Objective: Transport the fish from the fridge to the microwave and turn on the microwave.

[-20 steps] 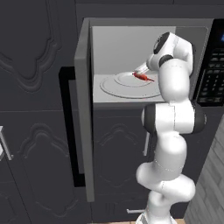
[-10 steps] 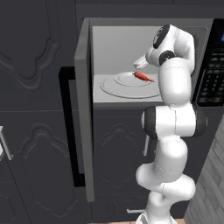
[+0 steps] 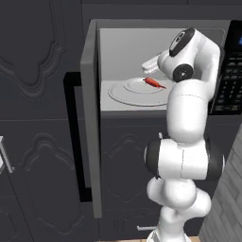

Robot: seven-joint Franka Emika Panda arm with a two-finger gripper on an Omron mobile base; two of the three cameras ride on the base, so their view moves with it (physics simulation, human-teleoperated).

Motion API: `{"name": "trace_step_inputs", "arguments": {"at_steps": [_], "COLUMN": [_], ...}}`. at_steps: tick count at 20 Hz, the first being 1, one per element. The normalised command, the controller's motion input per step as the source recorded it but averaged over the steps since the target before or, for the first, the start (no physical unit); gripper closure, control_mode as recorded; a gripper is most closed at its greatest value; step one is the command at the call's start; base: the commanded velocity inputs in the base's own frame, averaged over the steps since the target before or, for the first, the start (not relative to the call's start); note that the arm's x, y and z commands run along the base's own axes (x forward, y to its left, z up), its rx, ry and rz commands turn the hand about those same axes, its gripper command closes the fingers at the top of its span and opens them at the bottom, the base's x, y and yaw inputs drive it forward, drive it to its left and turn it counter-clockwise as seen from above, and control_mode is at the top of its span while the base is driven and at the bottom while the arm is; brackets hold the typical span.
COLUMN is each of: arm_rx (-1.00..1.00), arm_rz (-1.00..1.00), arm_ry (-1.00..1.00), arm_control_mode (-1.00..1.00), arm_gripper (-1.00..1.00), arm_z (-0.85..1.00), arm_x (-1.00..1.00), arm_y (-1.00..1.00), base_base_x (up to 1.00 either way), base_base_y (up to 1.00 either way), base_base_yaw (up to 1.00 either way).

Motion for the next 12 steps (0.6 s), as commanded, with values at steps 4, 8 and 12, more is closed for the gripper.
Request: {"name": "trace_step_inputs", "arguments": {"at_steps": [4, 8, 12], "arm_rx": [0.15, 0.17, 0.17], "arm_rz": [0.01, 0.02, 0.03], "arm_ry": [0.09, 0.12, 0.01], "arm_control_mode": [-1.00, -1.00, -1.00], "arm_gripper": [1.00, -1.00, -1.00], "arm_z": [0.27, 0.47, 0.63], "arm_x": [-1.00, -1.00, -1.00], "arm_y": [0.32, 0.21, -0.01], "base_base_x": [0.00, 0.00, 0.00], "base_base_y": [0.00, 0.00, 0.00], "base_base_yaw": [0.00, 0.00, 0.00]}}
